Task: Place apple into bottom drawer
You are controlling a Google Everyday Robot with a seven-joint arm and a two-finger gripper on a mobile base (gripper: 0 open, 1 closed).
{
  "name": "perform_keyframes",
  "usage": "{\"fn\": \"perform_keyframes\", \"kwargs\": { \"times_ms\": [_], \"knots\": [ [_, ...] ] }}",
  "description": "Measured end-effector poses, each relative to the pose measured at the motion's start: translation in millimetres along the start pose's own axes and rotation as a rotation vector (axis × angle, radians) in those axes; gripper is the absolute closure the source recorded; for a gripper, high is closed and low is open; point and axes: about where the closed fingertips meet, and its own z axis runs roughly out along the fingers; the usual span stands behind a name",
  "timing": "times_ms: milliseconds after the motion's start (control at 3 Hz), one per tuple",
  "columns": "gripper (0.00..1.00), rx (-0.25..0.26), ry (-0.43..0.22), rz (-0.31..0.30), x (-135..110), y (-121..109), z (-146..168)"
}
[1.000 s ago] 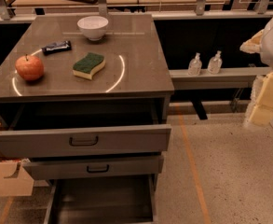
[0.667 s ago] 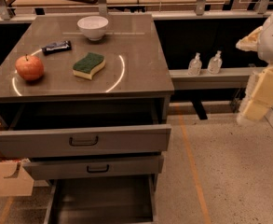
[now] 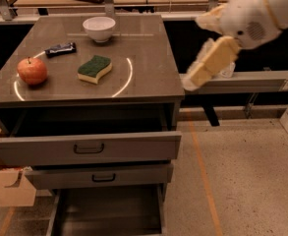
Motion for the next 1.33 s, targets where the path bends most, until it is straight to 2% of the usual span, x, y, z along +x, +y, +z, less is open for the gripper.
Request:
{"fn": "perform_keyframes", "kwargs": {
  "times_ms": [333,667,1000,1333],
  "knots": [
    [0.00,0.002,-0.063,0.006,-18.9,-1.8,5.1],
    [0.00,0.001,-0.058,0.005,-17.7,-1.3,5.0],
    [0.00,0.047,-0.032,0.022,-12.4,-10.7,21.1],
    [0.00,0.129,-0.060,0.061,-9.0,-48.1,96.5]
  ]
}}
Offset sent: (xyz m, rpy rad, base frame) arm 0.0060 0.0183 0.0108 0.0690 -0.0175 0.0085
